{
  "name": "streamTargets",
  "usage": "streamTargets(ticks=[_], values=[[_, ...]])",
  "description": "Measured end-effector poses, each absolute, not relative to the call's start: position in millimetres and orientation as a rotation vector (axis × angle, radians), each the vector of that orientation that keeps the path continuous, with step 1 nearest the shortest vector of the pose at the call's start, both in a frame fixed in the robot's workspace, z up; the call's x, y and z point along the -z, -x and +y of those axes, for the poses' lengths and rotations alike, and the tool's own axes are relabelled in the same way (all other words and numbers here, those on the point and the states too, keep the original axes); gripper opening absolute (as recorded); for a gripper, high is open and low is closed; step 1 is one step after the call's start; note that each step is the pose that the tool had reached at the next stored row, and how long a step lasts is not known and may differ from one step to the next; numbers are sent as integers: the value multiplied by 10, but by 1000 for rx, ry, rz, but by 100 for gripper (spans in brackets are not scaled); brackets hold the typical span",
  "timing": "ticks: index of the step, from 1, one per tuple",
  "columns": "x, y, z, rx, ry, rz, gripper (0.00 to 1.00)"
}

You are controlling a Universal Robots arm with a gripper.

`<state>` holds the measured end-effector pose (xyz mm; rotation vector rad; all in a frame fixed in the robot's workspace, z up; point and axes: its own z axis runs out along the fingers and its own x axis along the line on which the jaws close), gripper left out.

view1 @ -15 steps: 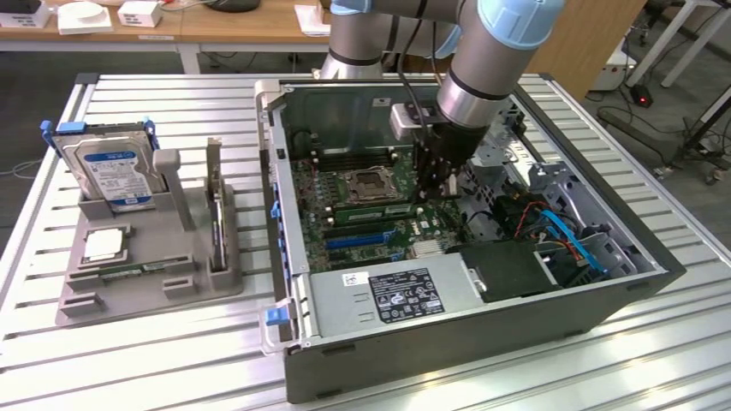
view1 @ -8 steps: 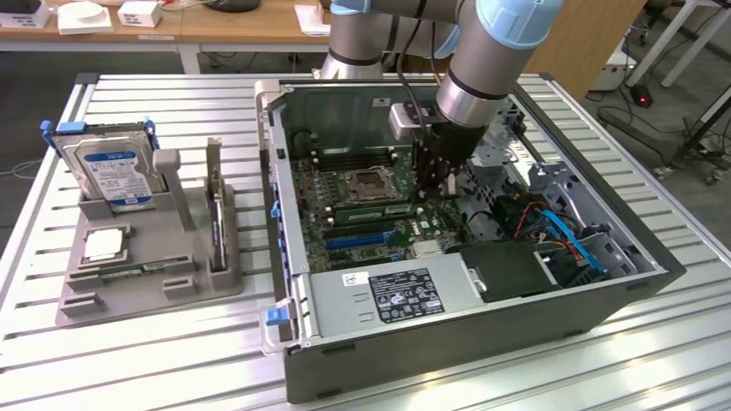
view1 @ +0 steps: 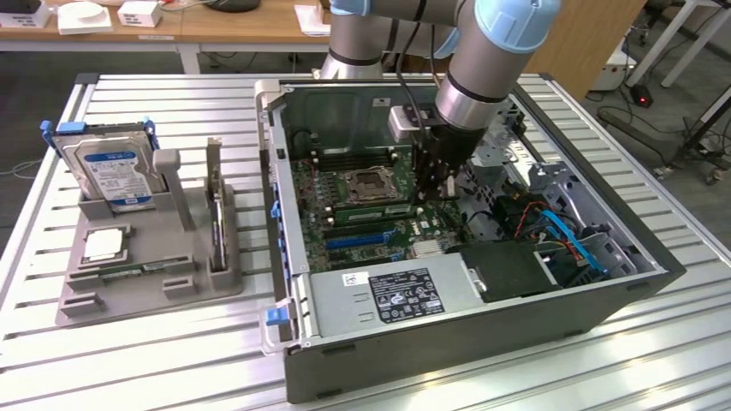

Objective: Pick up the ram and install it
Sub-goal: 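Press down the ram until it locks into place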

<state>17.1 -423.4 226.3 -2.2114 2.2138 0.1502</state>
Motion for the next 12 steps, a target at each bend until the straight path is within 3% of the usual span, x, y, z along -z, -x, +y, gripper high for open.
streamTargets(ticks=[12], values=[[-2246, -171, -4234, -150, 2211, 2214, 9]])
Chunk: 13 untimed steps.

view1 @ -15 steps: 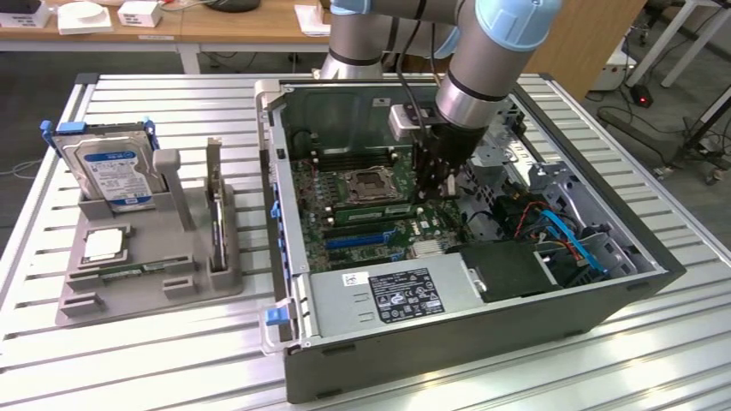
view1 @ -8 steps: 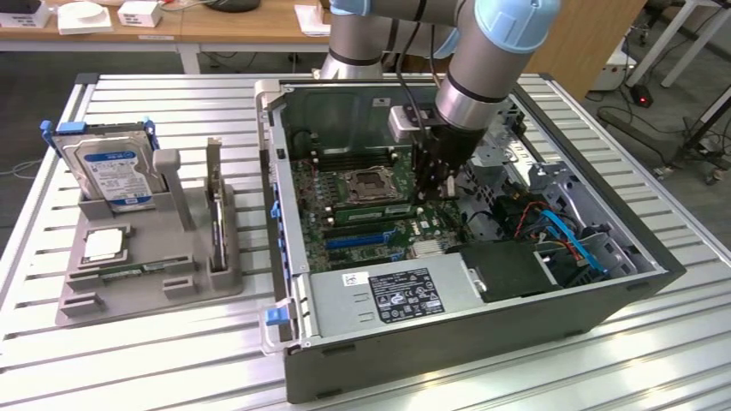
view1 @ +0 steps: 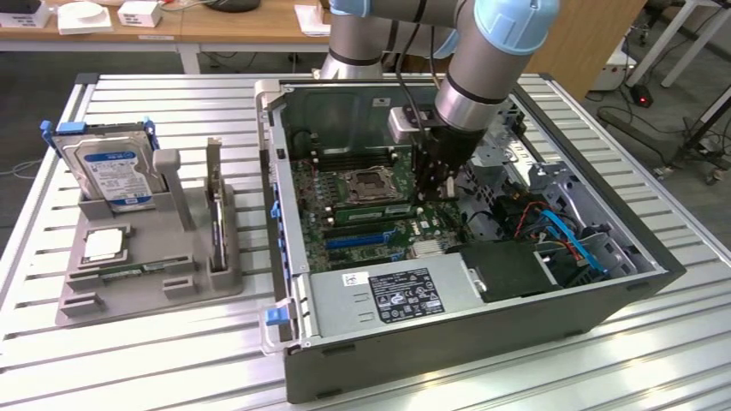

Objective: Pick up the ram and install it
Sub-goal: 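Press down the ram until it locks into place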

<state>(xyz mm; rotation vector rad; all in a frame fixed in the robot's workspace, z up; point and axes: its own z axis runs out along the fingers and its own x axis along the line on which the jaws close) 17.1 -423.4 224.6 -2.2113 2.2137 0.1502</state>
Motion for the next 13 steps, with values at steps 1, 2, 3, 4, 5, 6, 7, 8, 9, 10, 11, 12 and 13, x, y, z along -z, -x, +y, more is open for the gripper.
streamTargets(ticks=[1, 2, 3, 4, 5, 6, 7, 8, 9, 10, 11, 12, 13], values=[[-2245, -171, -4234, -150, 2211, 2214, 9], [-2241, -171, -4234, -150, 2211, 2214, 9], [-2237, -171, -4234, -150, 2211, 2214, 9], [-2237, -171, -4234, -150, 2211, 2214, 9], [-2237, -171, -4234, -150, 2211, 2214, 9], [-2238, -171, -4234, -150, 2211, 2214, 9], [-2237, -171, -4234, -150, 2211, 2214, 9], [-2237, -171, -4234, -150, 2211, 2214, 9], [-2237, -171, -4234, -150, 2211, 2214, 9], [-2236, -171, -4234, -150, 2211, 2214, 9], [-2235, -171, -4234, -150, 2211, 2214, 9], [-2235, -171, -4234, -150, 2211, 2214, 9], [-2235, -171, -4234, -150, 2211, 2214, 9]])
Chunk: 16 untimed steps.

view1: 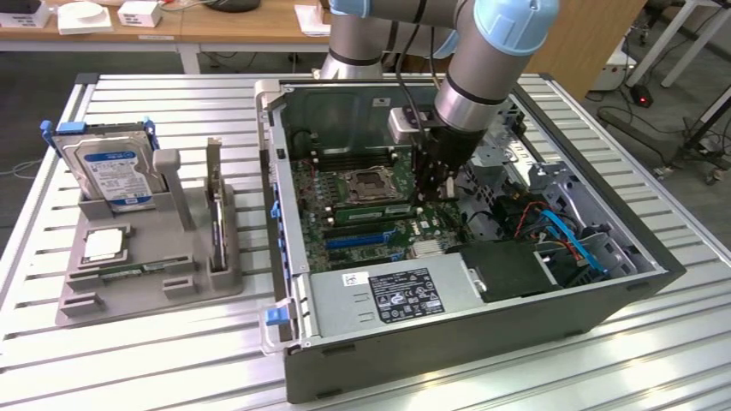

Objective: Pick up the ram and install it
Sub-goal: 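Press down the ram until it locks into place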

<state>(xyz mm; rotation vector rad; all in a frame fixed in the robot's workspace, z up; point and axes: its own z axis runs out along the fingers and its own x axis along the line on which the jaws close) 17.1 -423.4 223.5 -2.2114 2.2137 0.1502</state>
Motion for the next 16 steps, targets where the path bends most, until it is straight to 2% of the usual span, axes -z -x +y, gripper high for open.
streamTargets(ticks=[16], values=[[-2338, -171, -4234, -150, 2211, 2214, 9]])
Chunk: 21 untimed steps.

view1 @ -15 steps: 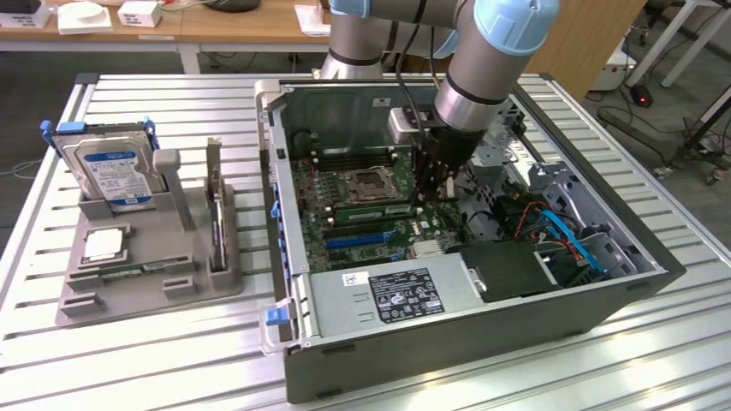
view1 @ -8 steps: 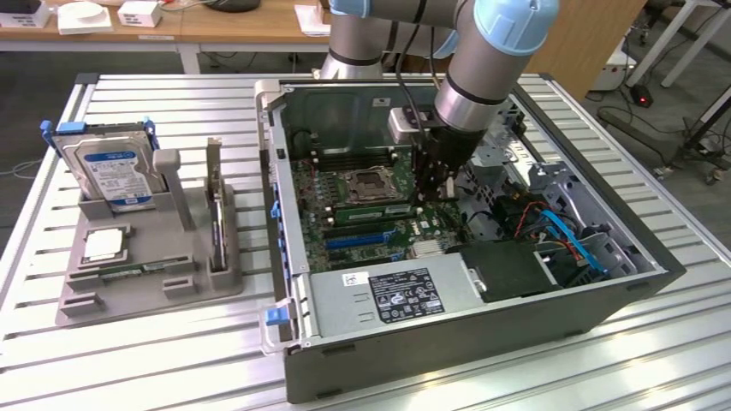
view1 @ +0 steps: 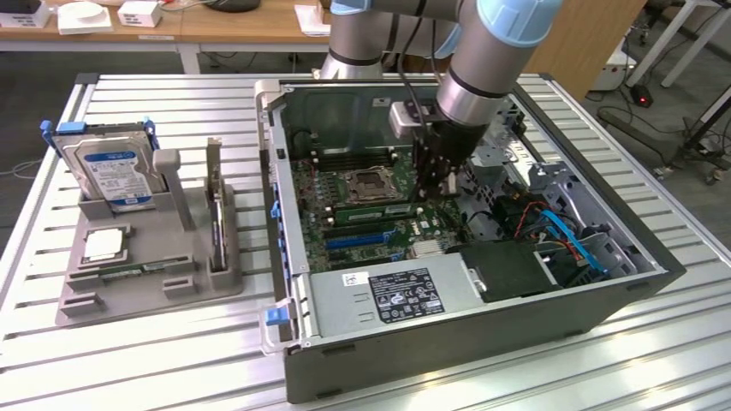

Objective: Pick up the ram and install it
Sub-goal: 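Press down the ram until it locks into place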

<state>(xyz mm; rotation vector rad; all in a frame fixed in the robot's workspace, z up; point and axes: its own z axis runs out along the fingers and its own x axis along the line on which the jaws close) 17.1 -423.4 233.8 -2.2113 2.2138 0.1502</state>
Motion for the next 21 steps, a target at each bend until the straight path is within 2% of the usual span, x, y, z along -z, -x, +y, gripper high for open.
streamTargets(ticks=[8, 21], values=[[-2353, -125, -4234, -150, 2211, 2213, 9], [-2352, 451, -4234, -143, 2208, 2210, 9]])
